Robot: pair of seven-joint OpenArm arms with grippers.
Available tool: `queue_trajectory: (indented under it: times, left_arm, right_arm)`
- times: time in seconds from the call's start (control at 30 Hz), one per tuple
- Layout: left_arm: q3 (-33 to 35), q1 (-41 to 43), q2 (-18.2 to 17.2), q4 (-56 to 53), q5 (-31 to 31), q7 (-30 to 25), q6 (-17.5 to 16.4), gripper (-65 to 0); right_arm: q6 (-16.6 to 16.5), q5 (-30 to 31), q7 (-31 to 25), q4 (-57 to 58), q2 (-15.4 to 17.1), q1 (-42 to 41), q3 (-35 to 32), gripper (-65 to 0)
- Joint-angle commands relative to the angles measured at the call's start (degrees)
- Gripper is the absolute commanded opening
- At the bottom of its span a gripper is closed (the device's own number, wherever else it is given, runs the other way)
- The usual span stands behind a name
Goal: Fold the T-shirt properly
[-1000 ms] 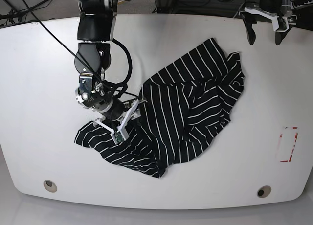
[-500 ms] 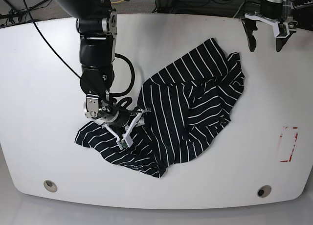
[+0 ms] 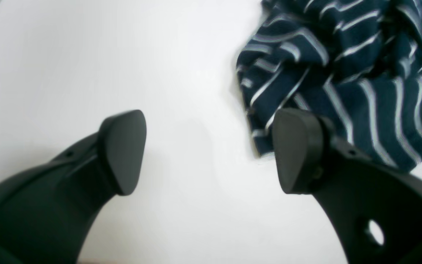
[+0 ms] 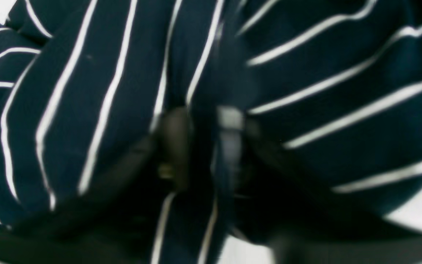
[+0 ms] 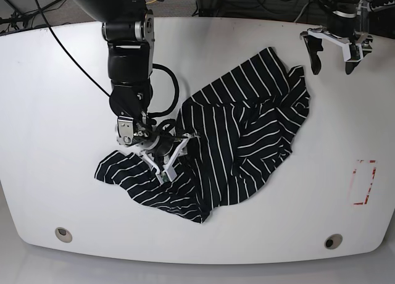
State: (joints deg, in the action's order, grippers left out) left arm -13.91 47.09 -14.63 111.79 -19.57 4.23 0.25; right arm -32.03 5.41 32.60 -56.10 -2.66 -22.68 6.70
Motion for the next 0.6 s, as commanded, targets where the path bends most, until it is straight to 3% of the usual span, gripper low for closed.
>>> queue_trajectory:
  times: [0.0,0.07,0.3,0.57]
  left_arm:
    - [0.3,-1.2,-0.4,1.0,-0.2,-0.8,0.1,-14.3]
    - [0.4,-2.5,-0.4,1.0,-0.2,1.2,0.1,-14.3]
    - [0.5,-5.3,-0.2,1.0,-0.3,8.5,0.1,-14.3]
    - [3.6,-9.3,-0.2,1.0,-0.3,13.1,0.1,-14.0]
  right_arm:
    - [-0.5,0.8,-0.9,-2.2,0.2,-1.0,0.0,-59.6]
    - [-0.4,0.9,-0.5,-5.7,0.2,0.5,0.0,-63.7]
    - [-0.3,0.9,3.8,-20.7,0.2,7.7,-0.3,-61.7]
    - [-0.6,0.9,5.9,-26.4,0.2,12.3,-0.3,-61.5]
